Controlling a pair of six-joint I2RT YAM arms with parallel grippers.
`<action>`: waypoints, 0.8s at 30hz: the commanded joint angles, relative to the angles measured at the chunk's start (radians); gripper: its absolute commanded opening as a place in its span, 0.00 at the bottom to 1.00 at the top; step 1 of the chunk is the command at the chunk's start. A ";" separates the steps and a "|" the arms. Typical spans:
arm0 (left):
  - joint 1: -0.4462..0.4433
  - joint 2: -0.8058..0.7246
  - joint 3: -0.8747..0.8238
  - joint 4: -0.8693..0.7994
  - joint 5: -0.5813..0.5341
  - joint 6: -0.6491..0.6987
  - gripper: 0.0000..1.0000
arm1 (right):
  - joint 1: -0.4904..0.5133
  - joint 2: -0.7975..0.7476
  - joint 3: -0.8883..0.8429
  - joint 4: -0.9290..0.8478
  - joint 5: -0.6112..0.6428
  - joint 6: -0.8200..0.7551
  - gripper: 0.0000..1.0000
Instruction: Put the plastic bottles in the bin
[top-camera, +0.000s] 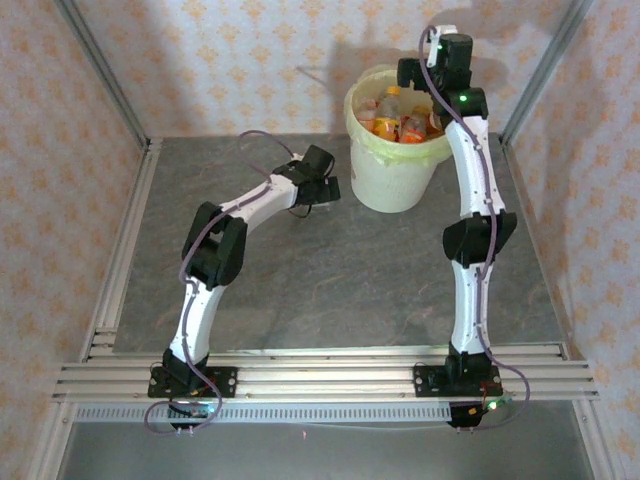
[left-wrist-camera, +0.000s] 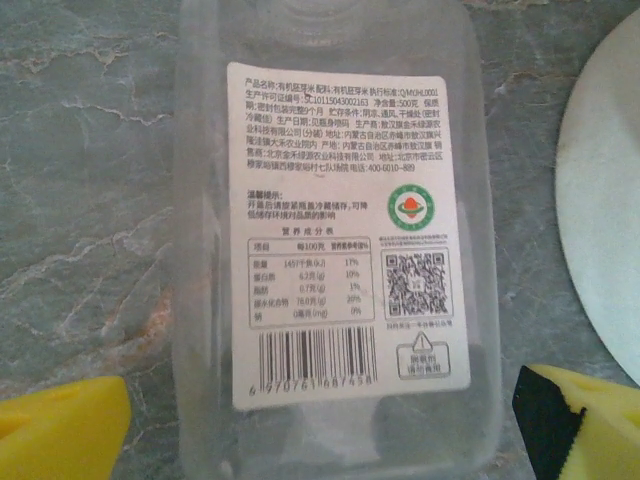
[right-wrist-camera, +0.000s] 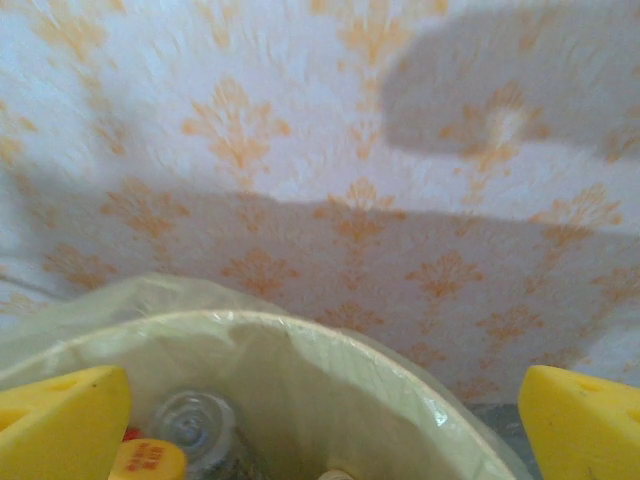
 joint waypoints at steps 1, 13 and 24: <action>-0.010 0.053 0.100 -0.109 -0.092 0.040 1.00 | 0.005 -0.084 -0.001 -0.011 -0.014 0.002 1.00; -0.027 0.193 0.267 -0.231 -0.124 0.055 1.00 | 0.008 -0.167 -0.061 -0.024 -0.014 -0.012 1.00; -0.027 0.209 0.235 -0.213 -0.106 0.088 0.93 | 0.008 -0.358 -0.405 0.089 -0.047 -0.016 1.00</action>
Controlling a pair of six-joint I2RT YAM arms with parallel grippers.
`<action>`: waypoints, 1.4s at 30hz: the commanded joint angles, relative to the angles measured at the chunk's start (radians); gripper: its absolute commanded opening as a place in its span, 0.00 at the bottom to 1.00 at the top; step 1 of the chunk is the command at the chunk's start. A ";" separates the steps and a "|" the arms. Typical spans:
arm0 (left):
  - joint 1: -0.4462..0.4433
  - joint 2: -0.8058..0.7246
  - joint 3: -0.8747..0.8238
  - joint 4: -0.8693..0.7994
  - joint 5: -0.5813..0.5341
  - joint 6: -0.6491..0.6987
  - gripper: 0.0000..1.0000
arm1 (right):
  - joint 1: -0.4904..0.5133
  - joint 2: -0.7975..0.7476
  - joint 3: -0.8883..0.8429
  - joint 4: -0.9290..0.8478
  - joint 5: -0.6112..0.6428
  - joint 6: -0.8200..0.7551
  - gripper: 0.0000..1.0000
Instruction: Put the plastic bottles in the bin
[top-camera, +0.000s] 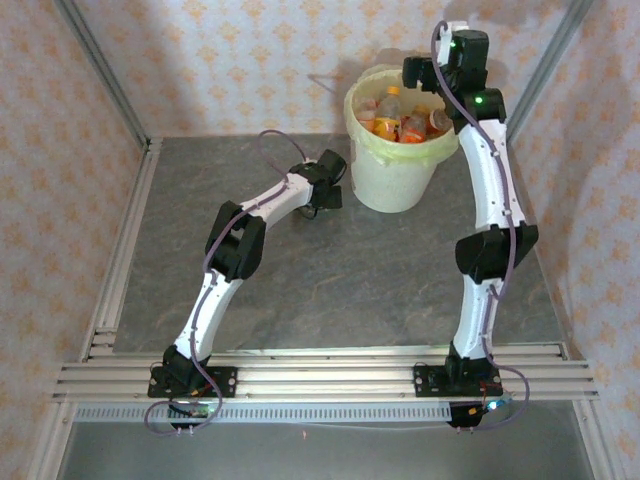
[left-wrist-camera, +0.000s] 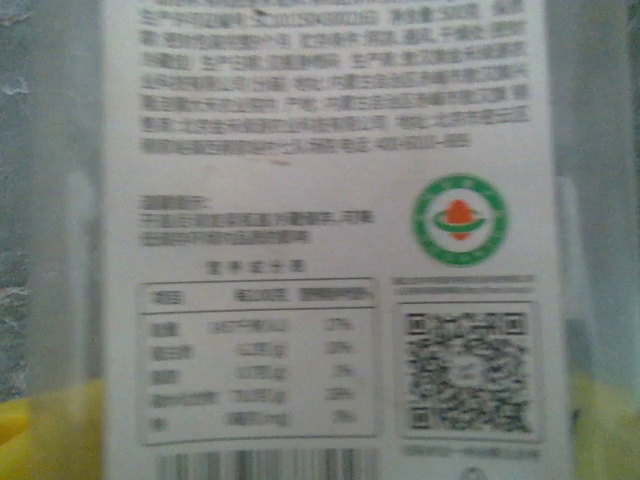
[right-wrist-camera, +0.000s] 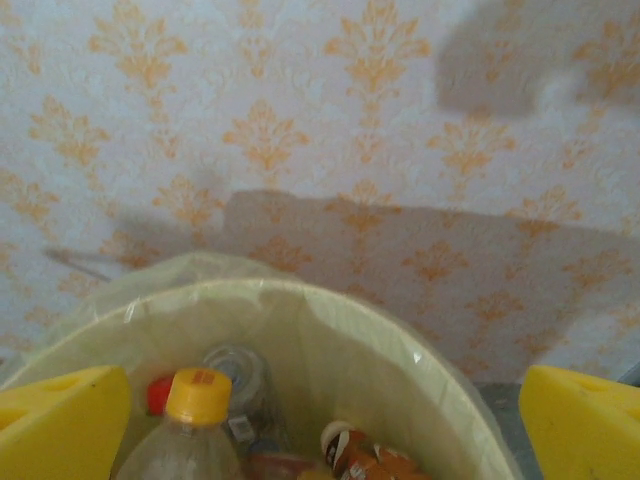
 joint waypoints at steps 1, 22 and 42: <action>-0.004 0.007 -0.006 -0.026 -0.017 0.026 0.92 | 0.005 -0.159 -0.184 0.113 -0.016 -0.025 1.00; -0.004 -0.246 -0.380 0.216 0.063 0.051 0.67 | 0.006 -0.917 -1.161 0.347 -0.100 0.274 0.99; -0.188 -1.023 -0.988 0.628 0.063 0.257 0.62 | 0.039 -0.932 -1.264 0.466 -0.522 0.694 0.99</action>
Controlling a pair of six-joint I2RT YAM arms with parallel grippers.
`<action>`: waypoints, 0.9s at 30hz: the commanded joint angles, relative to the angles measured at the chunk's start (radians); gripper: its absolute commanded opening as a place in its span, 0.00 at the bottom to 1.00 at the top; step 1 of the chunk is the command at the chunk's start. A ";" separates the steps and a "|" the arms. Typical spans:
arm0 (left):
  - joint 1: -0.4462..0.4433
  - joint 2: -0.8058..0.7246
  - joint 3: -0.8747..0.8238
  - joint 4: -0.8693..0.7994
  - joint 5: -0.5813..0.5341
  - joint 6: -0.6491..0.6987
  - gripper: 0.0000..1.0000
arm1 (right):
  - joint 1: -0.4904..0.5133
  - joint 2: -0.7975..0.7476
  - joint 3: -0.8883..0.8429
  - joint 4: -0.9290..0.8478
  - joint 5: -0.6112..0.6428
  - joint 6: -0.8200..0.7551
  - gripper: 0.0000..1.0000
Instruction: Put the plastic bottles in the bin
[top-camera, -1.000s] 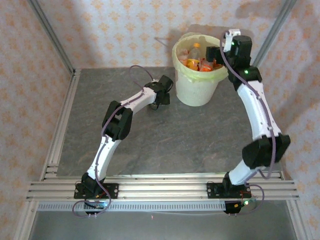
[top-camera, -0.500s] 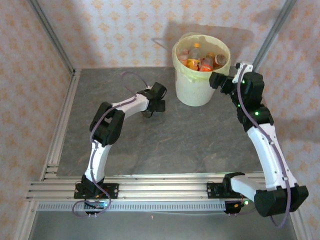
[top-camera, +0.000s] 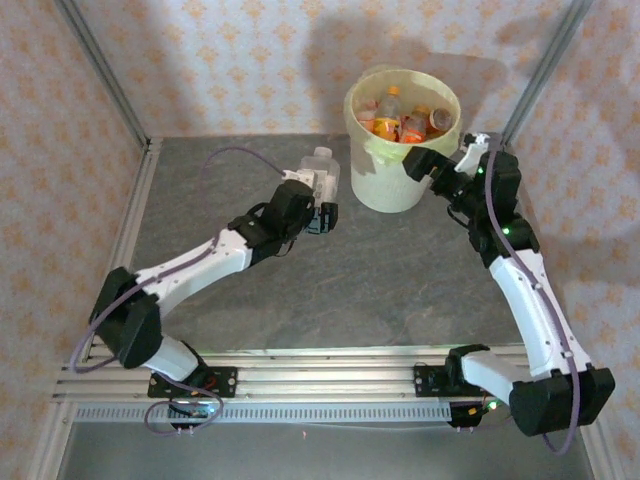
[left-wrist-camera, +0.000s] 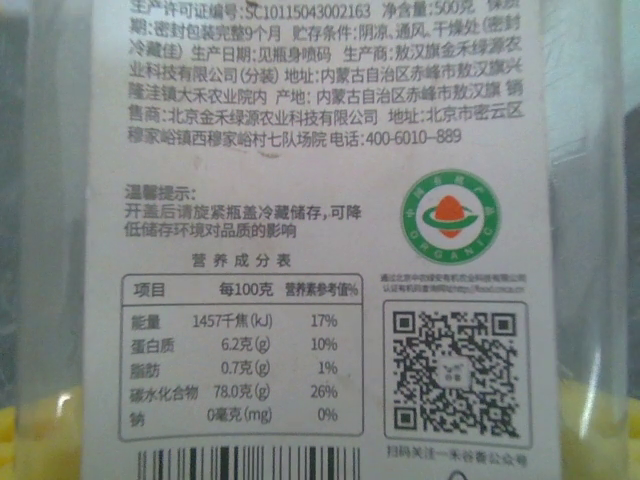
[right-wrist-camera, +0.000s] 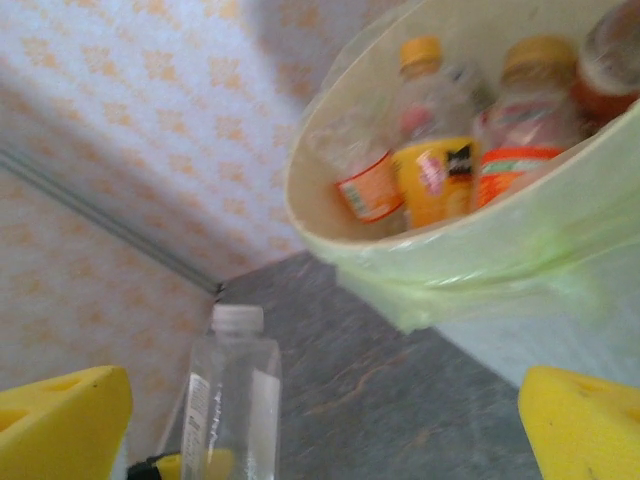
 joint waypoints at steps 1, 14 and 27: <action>-0.024 -0.071 -0.035 0.081 0.040 0.096 0.62 | 0.027 0.039 0.062 0.025 -0.131 0.062 0.99; -0.077 -0.116 0.037 0.104 0.149 0.181 0.62 | 0.184 0.256 0.259 -0.155 -0.296 -0.051 0.99; -0.092 -0.060 0.070 0.110 0.146 0.199 0.62 | 0.217 0.351 0.301 -0.180 -0.311 -0.022 0.84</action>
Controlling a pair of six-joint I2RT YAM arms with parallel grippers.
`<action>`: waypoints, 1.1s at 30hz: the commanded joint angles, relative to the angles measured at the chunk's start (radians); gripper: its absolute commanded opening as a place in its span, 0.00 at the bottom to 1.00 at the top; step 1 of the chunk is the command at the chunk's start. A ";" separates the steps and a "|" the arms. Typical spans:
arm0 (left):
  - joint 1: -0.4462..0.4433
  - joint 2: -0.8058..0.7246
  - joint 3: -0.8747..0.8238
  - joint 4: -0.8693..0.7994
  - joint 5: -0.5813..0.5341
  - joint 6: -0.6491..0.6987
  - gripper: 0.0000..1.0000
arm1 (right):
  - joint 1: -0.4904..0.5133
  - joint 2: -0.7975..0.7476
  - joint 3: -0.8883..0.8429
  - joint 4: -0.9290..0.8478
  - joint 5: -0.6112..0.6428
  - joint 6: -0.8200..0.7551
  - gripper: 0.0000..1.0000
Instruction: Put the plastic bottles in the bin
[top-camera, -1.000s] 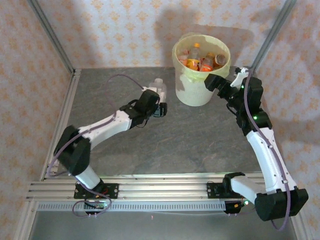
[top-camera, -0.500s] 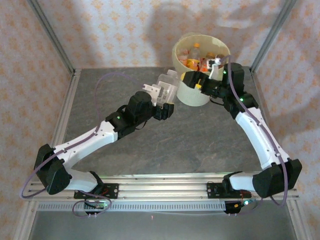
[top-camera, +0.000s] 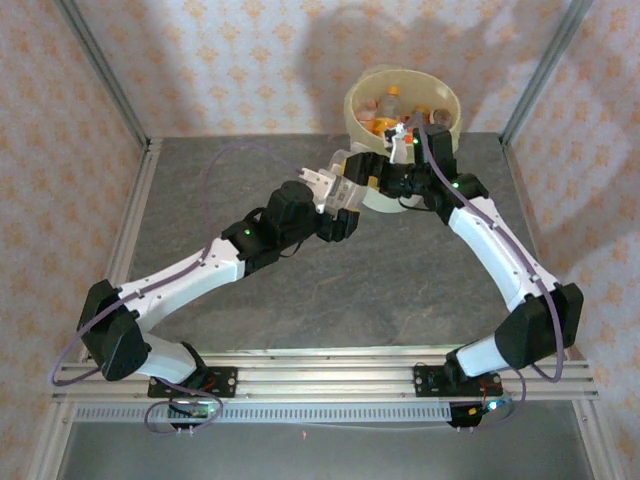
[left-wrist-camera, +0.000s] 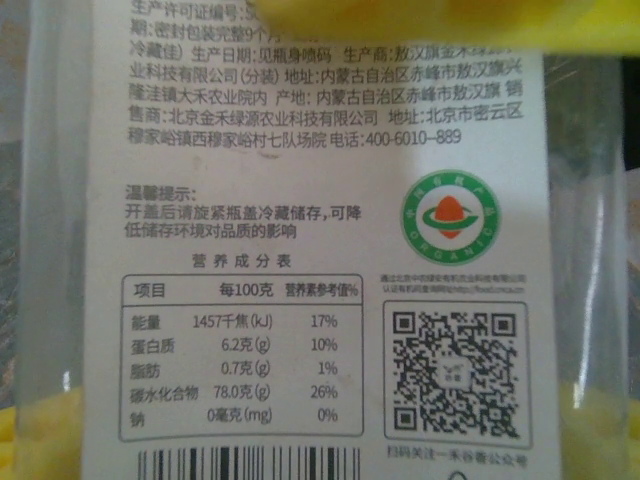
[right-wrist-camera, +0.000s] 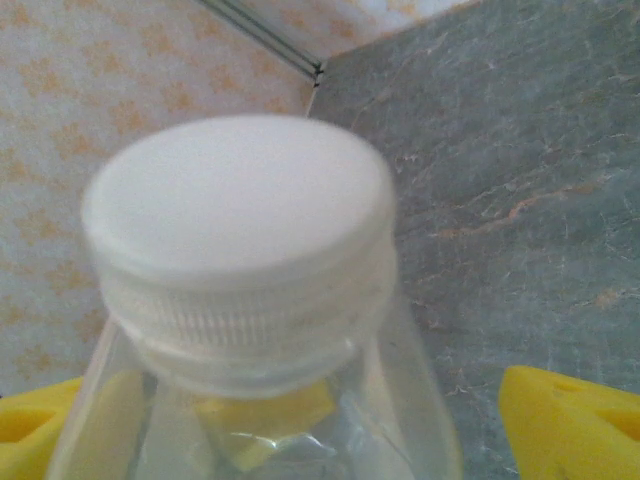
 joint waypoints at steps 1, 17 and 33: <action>-0.007 -0.001 0.039 0.032 -0.006 0.030 0.63 | 0.009 -0.006 0.026 0.025 -0.030 0.018 0.80; -0.007 0.067 0.115 -0.048 0.048 0.011 0.67 | 0.008 0.019 0.031 0.048 -0.049 0.057 0.44; -0.006 0.011 0.059 0.043 -0.096 -0.076 1.00 | -0.067 0.068 0.330 -0.036 0.261 -0.120 0.34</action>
